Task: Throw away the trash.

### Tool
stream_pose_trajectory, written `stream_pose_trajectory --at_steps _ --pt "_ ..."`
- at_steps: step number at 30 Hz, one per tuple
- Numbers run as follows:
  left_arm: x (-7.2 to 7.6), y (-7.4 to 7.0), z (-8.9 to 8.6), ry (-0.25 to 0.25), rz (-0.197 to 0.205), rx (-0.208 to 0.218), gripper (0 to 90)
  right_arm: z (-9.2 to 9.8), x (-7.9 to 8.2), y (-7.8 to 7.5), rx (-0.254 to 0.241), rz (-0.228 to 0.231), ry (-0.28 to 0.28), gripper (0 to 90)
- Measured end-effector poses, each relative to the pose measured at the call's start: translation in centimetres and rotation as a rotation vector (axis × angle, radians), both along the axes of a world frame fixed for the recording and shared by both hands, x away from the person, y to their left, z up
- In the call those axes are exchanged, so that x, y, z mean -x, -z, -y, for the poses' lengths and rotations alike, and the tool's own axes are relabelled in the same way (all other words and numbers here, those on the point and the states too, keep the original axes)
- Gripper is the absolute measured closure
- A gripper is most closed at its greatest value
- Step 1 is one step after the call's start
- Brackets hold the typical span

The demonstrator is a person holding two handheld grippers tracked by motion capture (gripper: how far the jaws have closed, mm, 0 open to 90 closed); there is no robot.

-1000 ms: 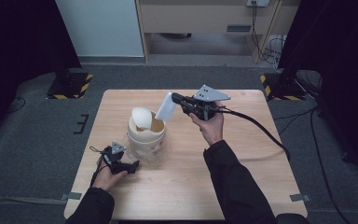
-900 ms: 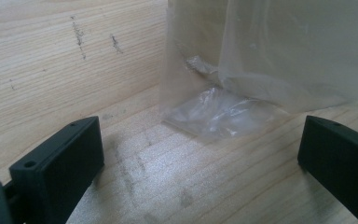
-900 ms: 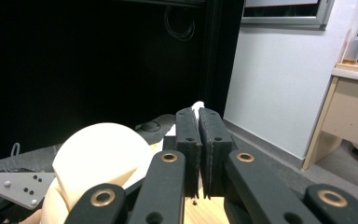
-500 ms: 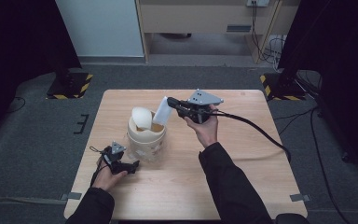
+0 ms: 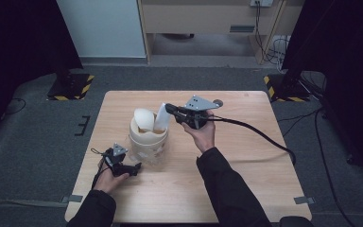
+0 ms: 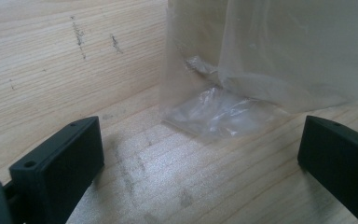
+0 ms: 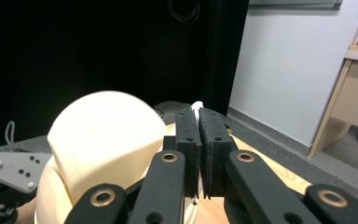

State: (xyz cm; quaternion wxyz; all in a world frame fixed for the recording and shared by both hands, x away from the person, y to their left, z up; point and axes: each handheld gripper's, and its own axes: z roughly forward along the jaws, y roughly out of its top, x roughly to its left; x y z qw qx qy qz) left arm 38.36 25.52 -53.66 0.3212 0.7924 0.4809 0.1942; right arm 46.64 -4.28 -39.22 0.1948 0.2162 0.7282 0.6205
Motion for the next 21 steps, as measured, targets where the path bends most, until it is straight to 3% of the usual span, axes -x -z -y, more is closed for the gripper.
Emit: stream_pose_trajectory --at_steps 8,14,16,21 --pt "0.0 0.0 0.0 0.0 0.0 0.0 0.0 -0.7 0.3 1.2 0.032 -0.032 -0.017 87.4" --pt "0.0 0.0 0.0 0.0 0.0 0.0 0.0 -1.3 0.4 2.2 0.073 -0.087 -0.049 86.1" --pt "0.0 0.0 0.0 0.0 0.0 0.0 0.0 -1.4 0.4 2.4 0.092 -0.11 -0.064 80.8" --pt "0.0 0.0 0.0 0.0 0.0 0.0 0.0 -1.1 0.3 2.1 0.076 -0.109 -0.064 70.4"
